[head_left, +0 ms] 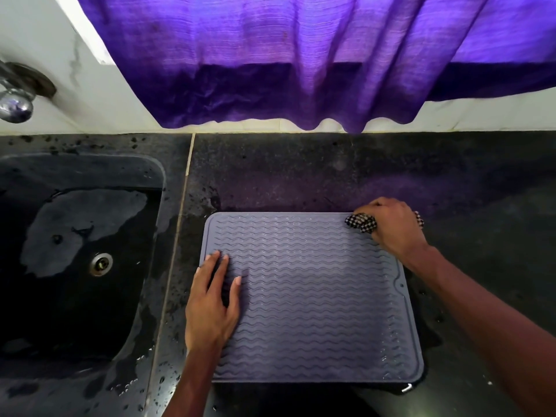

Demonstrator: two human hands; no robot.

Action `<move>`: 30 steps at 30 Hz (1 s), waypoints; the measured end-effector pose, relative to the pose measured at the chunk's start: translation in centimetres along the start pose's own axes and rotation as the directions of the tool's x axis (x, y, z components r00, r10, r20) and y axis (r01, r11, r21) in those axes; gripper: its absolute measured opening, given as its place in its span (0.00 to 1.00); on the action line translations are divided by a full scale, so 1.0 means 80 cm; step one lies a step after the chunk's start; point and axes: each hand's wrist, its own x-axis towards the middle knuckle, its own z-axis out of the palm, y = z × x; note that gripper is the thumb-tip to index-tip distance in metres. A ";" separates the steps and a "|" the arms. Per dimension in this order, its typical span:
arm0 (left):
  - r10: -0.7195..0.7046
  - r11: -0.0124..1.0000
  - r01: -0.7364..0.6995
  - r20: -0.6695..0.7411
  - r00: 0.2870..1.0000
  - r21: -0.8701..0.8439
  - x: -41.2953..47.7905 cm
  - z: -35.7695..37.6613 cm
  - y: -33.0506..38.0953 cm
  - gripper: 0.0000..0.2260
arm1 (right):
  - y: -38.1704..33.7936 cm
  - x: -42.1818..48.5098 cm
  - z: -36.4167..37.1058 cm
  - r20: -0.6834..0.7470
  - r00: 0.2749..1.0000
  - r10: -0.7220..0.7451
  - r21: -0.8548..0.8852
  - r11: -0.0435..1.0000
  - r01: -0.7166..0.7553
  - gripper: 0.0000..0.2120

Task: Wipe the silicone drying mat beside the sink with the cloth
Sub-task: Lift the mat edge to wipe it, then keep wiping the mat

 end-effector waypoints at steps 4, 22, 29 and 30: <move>0.007 1.000 -0.007 -0.006 1.000 -0.029 -0.001 0.000 -0.004 0.26 | -0.006 0.002 0.000 0.028 0.998 -0.047 -0.074 0.996 0.049 0.29; 0.027 0.998 -0.029 -0.026 0.999 -0.063 -0.003 -0.001 -0.002 0.26 | -0.107 0.037 0.019 -0.037 0.981 -0.189 0.155 0.969 0.192 0.27; 0.038 0.996 -0.038 -0.001 0.999 -0.081 0.004 0.007 0.016 0.27 | -0.162 0.061 0.020 -0.030 0.972 -0.232 0.210 0.950 0.233 0.24; 0.053 0.996 -0.053 -0.010 0.999 -0.074 0.005 0.008 0.022 0.27 | -0.166 0.063 0.019 -0.013 0.971 -0.239 0.220 0.947 0.236 0.25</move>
